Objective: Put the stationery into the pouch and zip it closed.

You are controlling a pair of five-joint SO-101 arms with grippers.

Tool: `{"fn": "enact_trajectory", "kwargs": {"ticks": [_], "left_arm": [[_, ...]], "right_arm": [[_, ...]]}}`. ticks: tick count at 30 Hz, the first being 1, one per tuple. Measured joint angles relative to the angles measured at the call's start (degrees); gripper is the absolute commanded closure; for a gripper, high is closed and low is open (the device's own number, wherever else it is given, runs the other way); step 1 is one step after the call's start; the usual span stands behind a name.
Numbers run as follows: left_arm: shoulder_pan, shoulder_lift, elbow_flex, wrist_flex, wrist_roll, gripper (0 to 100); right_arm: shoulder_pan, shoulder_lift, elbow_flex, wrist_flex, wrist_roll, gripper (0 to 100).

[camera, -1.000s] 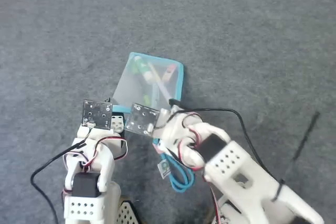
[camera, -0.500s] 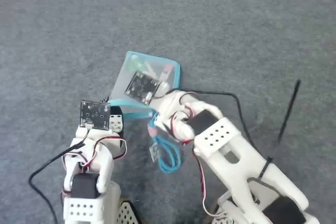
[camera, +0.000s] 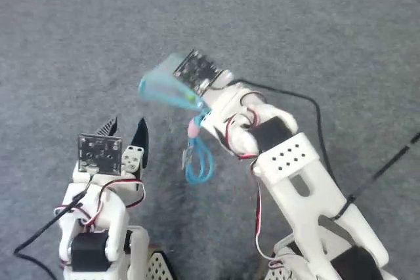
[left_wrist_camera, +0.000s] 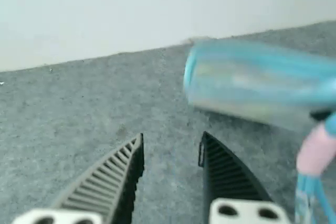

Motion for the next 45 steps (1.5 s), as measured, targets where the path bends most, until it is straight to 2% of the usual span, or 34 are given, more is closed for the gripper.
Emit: {"fn": "enact_trajectory", "kwargs": {"ticks": [3, 6, 8, 18, 25, 36, 40, 45], "left_arm": [[3.60, 0.00, -0.18, 1.58, -1.76, 86], [9.05, 0.00, -0.18, 1.85, -2.90, 78], [10.37, 0.00, -0.18, 1.85, -2.99, 74], [17.49, 0.09, 1.49, 1.85, -3.16, 74], [18.02, 0.09, 4.57, 0.88, -3.25, 74], [18.20, 0.35, 11.52, -6.07, -4.48, 91], [18.02, 0.35, 11.52, -6.07, -6.42, 99], [14.95, 0.35, 11.43, -6.07, -6.95, 99]], "right_arm": [[0.97, 0.00, -1.58, 0.62, -1.67, 99.2], [0.79, 0.00, -2.20, 1.85, -2.29, 99.2], [0.79, 0.00, -2.81, 3.60, -2.37, 99.2], [-5.36, 0.00, -2.81, 6.68, -2.46, 99.2], [-7.82, 0.00, -2.81, 8.26, -2.46, 99.1], [-8.70, -0.18, -2.29, 10.37, -2.46, 99.1], [-8.44, -1.85, 2.64, 5.54, -1.85, 99.2], [-4.13, -2.20, 5.98, 0.79, 0.00, 99.2]]}}
